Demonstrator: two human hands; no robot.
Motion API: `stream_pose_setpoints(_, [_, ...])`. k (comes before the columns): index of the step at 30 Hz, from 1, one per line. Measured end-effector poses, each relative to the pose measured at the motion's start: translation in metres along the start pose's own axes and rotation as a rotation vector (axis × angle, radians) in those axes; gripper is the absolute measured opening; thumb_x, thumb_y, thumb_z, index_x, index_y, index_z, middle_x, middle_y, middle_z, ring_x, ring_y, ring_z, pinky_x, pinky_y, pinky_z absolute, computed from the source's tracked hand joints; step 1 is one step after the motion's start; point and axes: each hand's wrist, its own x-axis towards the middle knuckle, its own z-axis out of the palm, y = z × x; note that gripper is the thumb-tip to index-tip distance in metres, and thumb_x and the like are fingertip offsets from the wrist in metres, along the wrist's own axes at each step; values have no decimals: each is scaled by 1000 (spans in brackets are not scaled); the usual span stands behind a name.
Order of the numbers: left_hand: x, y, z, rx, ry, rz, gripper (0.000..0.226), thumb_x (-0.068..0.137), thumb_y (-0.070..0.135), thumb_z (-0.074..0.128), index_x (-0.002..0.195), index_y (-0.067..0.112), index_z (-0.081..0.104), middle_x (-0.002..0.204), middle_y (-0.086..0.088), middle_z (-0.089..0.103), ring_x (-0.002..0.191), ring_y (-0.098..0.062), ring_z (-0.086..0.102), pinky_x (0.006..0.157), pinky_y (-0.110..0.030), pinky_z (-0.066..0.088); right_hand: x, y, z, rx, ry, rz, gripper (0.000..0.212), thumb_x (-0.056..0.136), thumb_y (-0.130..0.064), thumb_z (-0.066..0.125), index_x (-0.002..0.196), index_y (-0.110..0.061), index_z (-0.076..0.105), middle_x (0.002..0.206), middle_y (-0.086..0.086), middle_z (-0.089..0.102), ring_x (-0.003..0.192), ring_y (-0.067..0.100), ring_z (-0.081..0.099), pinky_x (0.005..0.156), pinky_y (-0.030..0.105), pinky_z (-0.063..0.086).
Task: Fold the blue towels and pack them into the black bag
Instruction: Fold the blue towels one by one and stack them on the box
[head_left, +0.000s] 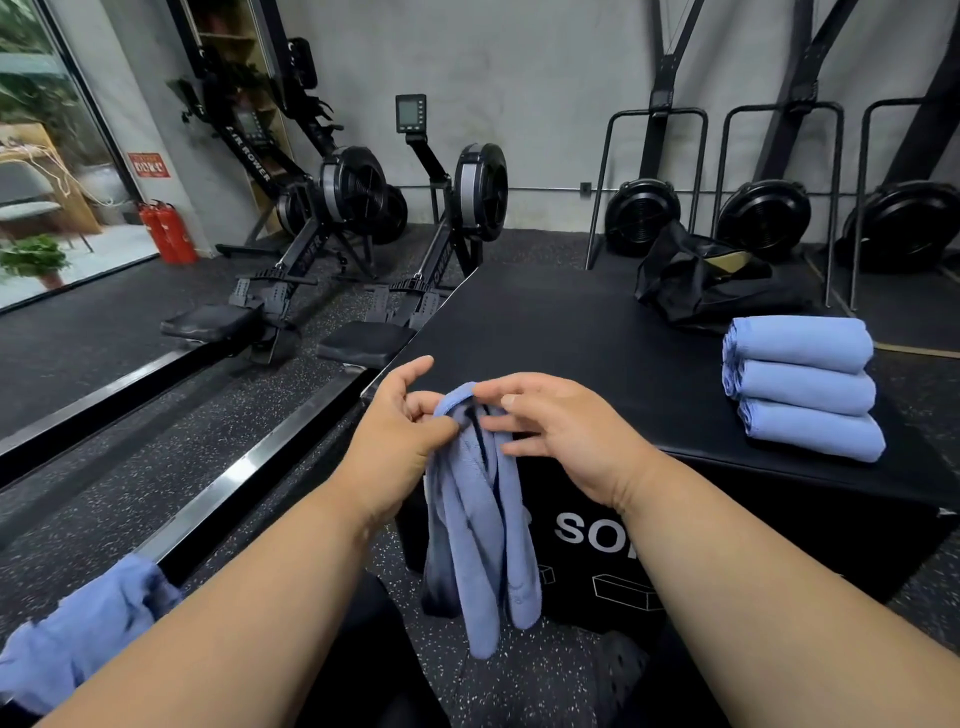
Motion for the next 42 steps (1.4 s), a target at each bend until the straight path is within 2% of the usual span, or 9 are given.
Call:
stream_pose_setpoints(6, [0, 19, 2, -35, -93, 23, 73, 88, -10, 67, 150, 21, 41, 95, -3, 76, 91, -15, 71, 93, -32, 50, 2, 6, -6, -221, 23, -88, 52, 97, -10, 63, 142, -36, 56, 103, -1, 78, 94, 10, 73, 88, 28, 54])
stream_pose_setpoints(10, [-1, 24, 3, -8, -140, 36, 72, 80, 5, 69, 145, 24, 46, 95, -3, 75, 92, -15, 70, 89, -27, 52, 2, 7, -3, -242, -31, -76, 23, 99, -14, 67, 116, -28, 76, 79, -5, 69, 75, 5, 65, 71, 15, 49])
stream_pose_setpoints(15, [-1, 23, -1, 44, -125, -11, 61, 88, -1, 69, 142, 21, 53, 89, 0, 73, 77, -9, 66, 72, -21, 49, 4, 11, -10, -283, 11, -67, 9, 97, -21, 68, 94, -20, 77, 83, -9, 71, 74, 5, 60, 78, 27, 50])
stream_pose_setpoints(20, [0, 25, -4, -10, -147, -126, 56, 78, 13, 66, 133, 24, 60, 97, -8, 70, 83, -20, 58, 81, -35, 48, 8, 12, -10, -281, 101, -99, 14, 101, -20, 61, 95, -23, 73, 74, -13, 67, 66, 5, 56, 68, 22, 47])
stream_pose_setpoints(26, [1, 29, 4, 155, -209, -123, 51, 93, 6, 59, 136, 32, 58, 99, -8, 71, 92, -20, 63, 89, -38, 46, 16, 24, -9, -356, 324, -152, 18, 99, -23, 64, 95, -35, 77, 105, 1, 62, 84, 4, 60, 71, 10, 46])
stream_pose_setpoints(29, [1, 33, 11, 44, -195, -126, 59, 85, 10, 61, 139, 33, 58, 99, -10, 70, 92, -22, 61, 85, -37, 45, 17, 27, -12, -367, 374, -158, 10, 98, -29, 67, 95, -36, 75, 81, -2, 56, 69, 7, 53, 69, 23, 45])
stream_pose_setpoints(32, [8, 36, 16, -163, -85, -115, 51, 100, 1, 55, 143, 28, 56, 106, -13, 75, 90, -22, 68, 87, -33, 54, 17, 26, -12, -251, 398, -105, 9, 99, -36, 67, 108, -38, 67, 71, -5, 55, 64, 6, 54, 71, 29, 51])
stream_pose_setpoints(36, [18, 40, 12, -363, 53, -143, 45, 105, -2, 45, 139, 26, 58, 85, -1, 77, 70, -12, 70, 63, -25, 58, 8, 24, -7, -144, 319, -22, 19, 104, -34, 57, 122, -31, 62, 74, 6, 68, 63, 13, 63, 61, 22, 52])
stream_pose_setpoints(42, [24, 45, 7, -634, 105, -197, 38, 105, -3, 46, 132, 18, 63, 132, -17, 70, 108, -26, 71, 97, -39, 59, 10, 44, 6, -119, 87, 148, 33, 105, -37, 51, 138, -41, 52, 81, 1, 74, 66, 17, 64, 62, 29, 49])
